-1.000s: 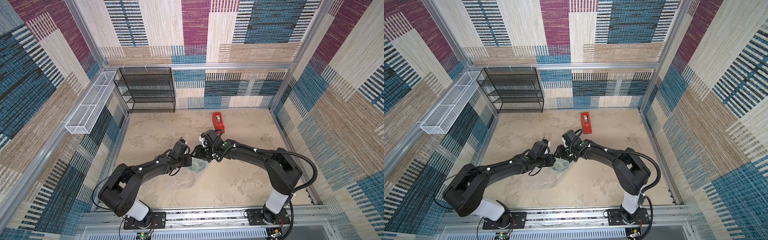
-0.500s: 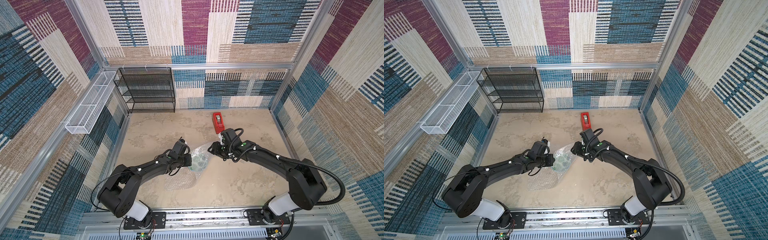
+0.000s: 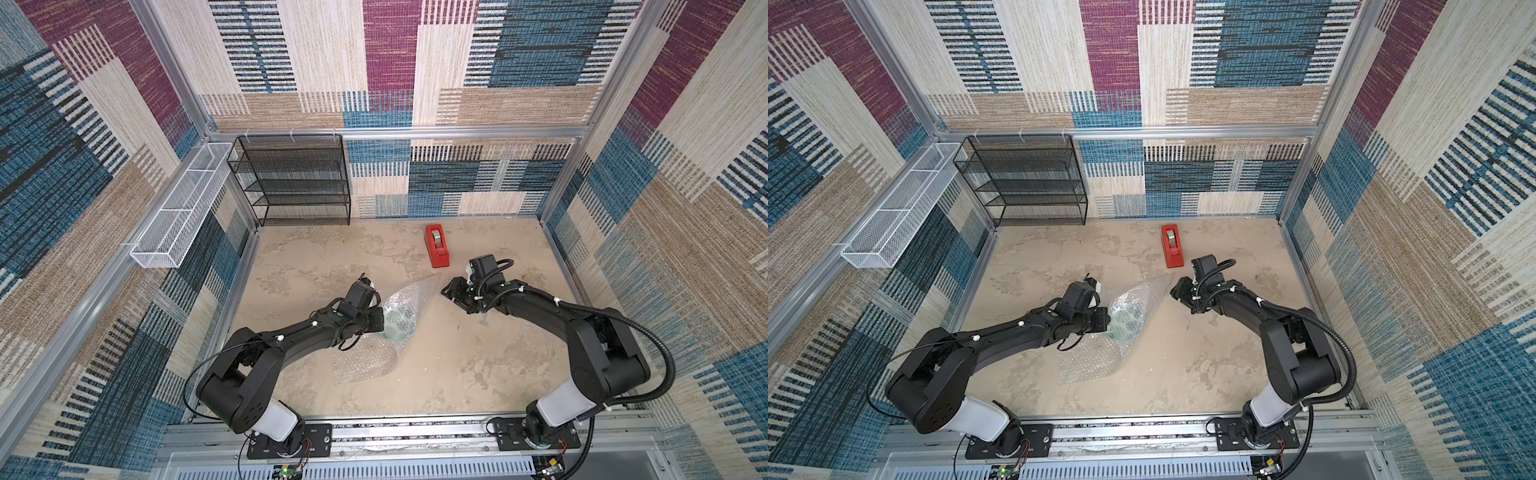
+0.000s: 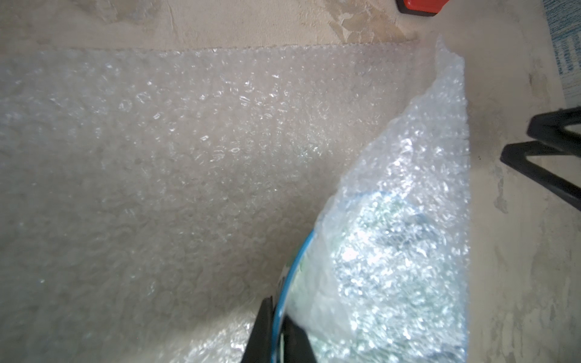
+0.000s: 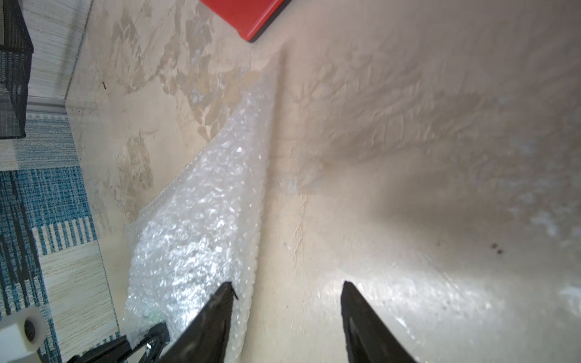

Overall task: Wrap bowls in bubble wrap
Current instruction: Wrap the bowl in bubble wrap.

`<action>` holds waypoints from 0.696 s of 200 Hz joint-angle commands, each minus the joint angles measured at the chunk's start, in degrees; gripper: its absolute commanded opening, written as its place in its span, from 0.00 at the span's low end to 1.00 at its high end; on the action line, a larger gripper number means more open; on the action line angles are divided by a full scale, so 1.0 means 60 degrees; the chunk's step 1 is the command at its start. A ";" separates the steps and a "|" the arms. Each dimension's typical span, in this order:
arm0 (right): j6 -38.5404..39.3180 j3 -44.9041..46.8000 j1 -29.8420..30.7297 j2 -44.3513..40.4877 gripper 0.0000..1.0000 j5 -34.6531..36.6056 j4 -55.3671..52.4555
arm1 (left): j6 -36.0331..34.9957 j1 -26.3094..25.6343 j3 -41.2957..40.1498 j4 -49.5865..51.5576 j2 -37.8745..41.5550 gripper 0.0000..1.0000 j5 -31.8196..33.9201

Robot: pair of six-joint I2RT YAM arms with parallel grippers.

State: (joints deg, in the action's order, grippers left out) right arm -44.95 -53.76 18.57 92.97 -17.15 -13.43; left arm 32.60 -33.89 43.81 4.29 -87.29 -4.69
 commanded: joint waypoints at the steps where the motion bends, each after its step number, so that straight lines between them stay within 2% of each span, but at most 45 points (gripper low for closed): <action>1: 0.0058 -0.0355 -0.0154 0.0556 0.59 -0.0973 0.1039 | 0.0005 -0.0014 -0.0050 0.0324 0.0056 0.08 0.0324; 64: -0.0652 -0.1558 -0.0490 0.2326 0.58 -0.1769 0.1771 | -0.0333 -0.0013 0.0047 0.0448 -0.0107 0.05 0.0336; 139: -0.0979 -0.2183 -0.0768 0.3358 0.53 -0.1533 0.1710 | -0.0575 -0.0035 0.0150 0.0536 -0.0198 0.03 0.0284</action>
State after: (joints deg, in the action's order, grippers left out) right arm -49.47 -65.98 14.59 111.74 -26.35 -4.93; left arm 31.31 -34.17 44.56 4.78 -87.79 -4.51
